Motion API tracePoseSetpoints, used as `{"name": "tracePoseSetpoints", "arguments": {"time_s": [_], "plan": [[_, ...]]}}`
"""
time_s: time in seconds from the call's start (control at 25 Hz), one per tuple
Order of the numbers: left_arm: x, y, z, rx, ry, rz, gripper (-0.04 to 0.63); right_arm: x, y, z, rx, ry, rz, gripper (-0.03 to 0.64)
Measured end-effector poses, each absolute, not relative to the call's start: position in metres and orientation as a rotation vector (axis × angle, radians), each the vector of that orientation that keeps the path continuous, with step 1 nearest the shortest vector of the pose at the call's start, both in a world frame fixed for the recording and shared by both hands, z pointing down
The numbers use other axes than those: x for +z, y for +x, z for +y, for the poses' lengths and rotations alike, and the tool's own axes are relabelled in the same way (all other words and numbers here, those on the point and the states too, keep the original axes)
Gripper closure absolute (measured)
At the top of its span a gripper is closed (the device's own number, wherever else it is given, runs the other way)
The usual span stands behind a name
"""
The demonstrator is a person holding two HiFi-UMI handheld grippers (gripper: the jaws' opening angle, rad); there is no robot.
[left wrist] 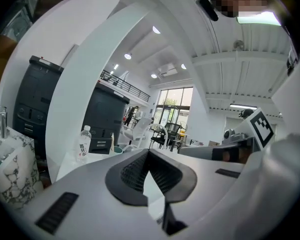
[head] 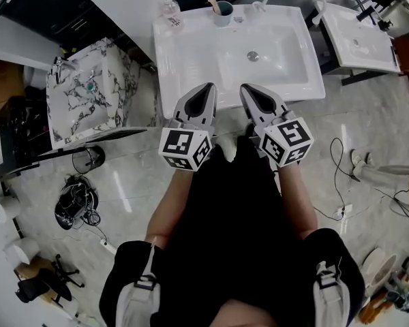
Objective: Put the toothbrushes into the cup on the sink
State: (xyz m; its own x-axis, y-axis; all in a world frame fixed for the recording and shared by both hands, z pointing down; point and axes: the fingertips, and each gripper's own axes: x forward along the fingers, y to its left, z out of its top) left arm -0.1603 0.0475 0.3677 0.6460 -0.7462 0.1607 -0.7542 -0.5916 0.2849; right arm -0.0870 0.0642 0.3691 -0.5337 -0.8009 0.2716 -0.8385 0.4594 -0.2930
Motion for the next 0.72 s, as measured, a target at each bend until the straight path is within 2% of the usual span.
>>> {"name": "tracePoseSetpoints", "arguments": {"time_s": [0.72], "plan": [[0.348,-0.139,0.075,0.018,2.589,-1.161,0.581,0.35,-0.065,0.093,0.446,1.552,-2.564,0.588]]}}
